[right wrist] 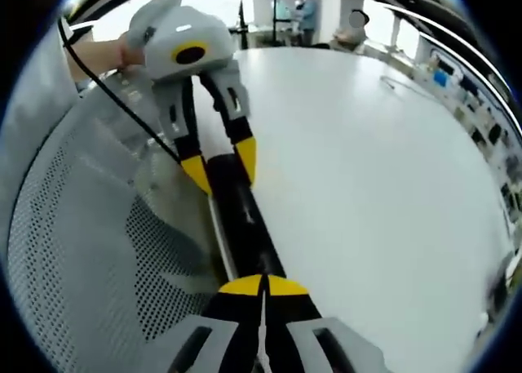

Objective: Press the specified remote control buttons in sequence, fully releasing each button before pressing the next.

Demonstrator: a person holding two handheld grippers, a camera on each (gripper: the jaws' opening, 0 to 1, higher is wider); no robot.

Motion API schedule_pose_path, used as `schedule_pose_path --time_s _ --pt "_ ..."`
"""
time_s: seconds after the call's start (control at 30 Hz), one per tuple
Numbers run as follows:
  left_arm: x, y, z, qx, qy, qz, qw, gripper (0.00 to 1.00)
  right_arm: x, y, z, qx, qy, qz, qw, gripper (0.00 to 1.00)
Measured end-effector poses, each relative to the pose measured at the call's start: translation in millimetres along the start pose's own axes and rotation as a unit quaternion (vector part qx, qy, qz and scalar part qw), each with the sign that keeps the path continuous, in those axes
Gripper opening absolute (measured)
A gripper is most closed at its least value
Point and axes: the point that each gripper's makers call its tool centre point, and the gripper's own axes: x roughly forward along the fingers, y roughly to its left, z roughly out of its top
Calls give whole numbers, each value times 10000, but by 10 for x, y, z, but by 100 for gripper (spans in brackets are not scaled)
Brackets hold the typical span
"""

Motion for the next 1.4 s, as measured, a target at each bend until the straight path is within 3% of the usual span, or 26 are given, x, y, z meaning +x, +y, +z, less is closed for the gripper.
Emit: schedule_pose_path --time_s 0.17,0.37,0.6,0.67,0.8,1.0,1.23,1.3,1.33,1.4 --pt "-9 4 -3 -89 -225 37 9997 25 3 -4 -10 -125 140 41 9998 0" --pt "-4 7 11 -64 -313 -3 9995 25 20 5 -23 -1000 566 65 9934 0" --pt "-7 8 20 -156 -428 -3 9990 25 35 -25 -15 -307 799 217 9961 0" --pt "-4 8 19 -201 -438 -5 9988 25 30 -24 -18 -170 789 291 9963 0" --pt "-5 11 22 -243 -482 -56 9985 25 26 -29 -13 754 603 324 9948 0" --pt "-2 9 25 -251 -496 -79 9984 25 16 -1 -20 -154 284 220 9992 0" --pt "-3 7 22 -263 -503 -88 9983 25 5 5 -23 -346 -18 5 9994 0" --pt "-4 9 21 -263 -502 -89 9984 25 0 -8 -11 -289 -67 23 9996 0" --pt "-4 10 20 -263 -502 -90 9984 25 1 -7 -2 -35 -77 30 10000 0" --pt "-6 11 21 -253 -501 -95 9984 25 -4 -11 20 -109 -92 9 9999 0"
